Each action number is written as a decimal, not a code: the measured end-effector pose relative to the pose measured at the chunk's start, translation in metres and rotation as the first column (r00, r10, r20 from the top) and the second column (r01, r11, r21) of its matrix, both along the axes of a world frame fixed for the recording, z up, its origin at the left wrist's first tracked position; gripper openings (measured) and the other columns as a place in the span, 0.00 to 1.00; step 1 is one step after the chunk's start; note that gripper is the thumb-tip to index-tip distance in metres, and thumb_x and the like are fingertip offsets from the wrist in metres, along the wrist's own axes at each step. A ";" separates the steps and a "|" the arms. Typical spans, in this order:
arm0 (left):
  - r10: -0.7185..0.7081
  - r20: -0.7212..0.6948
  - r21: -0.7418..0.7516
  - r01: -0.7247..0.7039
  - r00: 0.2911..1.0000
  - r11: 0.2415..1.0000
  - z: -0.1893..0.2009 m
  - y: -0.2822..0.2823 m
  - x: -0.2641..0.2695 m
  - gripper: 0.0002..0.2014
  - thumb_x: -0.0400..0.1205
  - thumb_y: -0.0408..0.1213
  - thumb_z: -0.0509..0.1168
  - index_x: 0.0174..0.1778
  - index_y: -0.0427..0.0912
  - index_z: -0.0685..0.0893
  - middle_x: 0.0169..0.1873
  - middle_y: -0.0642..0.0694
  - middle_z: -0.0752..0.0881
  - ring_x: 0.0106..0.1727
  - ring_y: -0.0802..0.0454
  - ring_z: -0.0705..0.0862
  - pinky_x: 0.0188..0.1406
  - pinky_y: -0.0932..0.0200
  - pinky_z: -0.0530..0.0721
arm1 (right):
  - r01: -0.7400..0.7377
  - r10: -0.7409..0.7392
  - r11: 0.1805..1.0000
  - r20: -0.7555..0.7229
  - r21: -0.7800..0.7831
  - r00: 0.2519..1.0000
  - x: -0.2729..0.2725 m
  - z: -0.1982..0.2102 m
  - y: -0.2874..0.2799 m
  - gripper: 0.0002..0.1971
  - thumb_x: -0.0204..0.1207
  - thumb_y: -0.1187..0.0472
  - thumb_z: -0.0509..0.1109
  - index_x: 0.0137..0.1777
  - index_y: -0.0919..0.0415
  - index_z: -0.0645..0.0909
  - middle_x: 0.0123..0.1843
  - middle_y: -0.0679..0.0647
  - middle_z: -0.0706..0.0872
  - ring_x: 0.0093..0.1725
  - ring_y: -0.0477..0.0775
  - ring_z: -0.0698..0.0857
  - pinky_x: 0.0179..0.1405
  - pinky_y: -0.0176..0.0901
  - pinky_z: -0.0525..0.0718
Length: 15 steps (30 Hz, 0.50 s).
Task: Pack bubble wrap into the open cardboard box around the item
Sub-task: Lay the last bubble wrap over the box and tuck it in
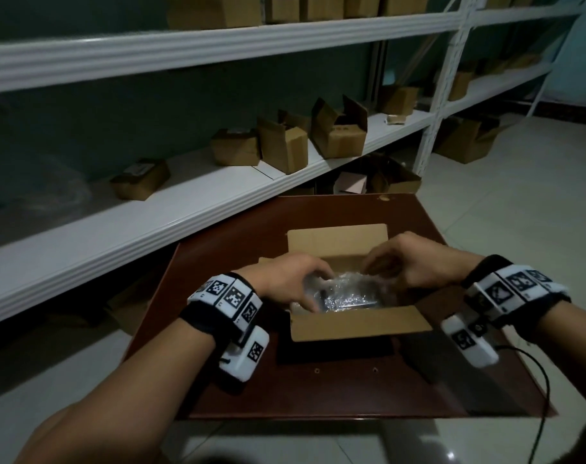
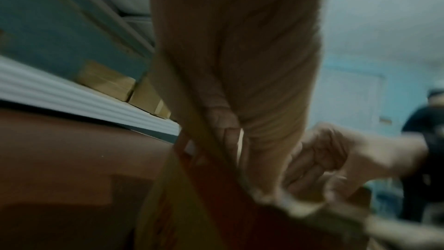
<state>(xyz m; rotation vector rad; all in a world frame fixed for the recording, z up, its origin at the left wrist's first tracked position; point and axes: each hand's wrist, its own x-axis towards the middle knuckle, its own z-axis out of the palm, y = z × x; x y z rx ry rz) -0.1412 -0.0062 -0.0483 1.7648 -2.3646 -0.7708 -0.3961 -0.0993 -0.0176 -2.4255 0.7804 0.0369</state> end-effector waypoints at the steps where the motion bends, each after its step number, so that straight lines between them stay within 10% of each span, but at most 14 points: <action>1: 0.012 -0.041 -0.026 -0.013 0.999 1.000 0.004 0.002 0.002 0.31 0.75 0.39 0.83 0.75 0.48 0.83 0.68 0.51 0.86 0.68 0.54 0.83 0.68 0.54 0.84 | 0.035 -0.036 0.999 0.079 0.021 0.996 -0.003 0.003 -0.001 0.21 0.73 0.69 0.82 0.65 0.53 0.88 0.59 0.41 0.91 0.58 0.33 0.89 0.64 0.33 0.87; 8: 0.201 -0.152 -0.289 -0.238 0.968 0.927 0.037 0.014 0.024 0.16 0.77 0.42 0.82 0.60 0.48 0.93 0.52 0.55 0.93 0.53 0.62 0.90 0.61 0.54 0.89 | 0.432 -0.325 0.856 0.355 -0.283 0.877 -0.007 0.005 -0.002 0.07 0.81 0.56 0.75 0.57 0.51 0.89 0.54 0.47 0.92 0.53 0.43 0.88 0.58 0.46 0.88; 15: 0.577 0.154 -0.328 -0.509 0.802 0.796 0.044 0.018 0.049 0.22 0.75 0.62 0.77 0.61 0.55 0.87 0.57 0.53 0.87 0.58 0.51 0.85 0.58 0.45 0.87 | 0.500 -0.535 0.655 0.120 -0.566 0.836 -0.012 0.004 -0.003 0.15 0.82 0.45 0.71 0.56 0.55 0.87 0.44 0.53 0.88 0.42 0.52 0.82 0.36 0.42 0.76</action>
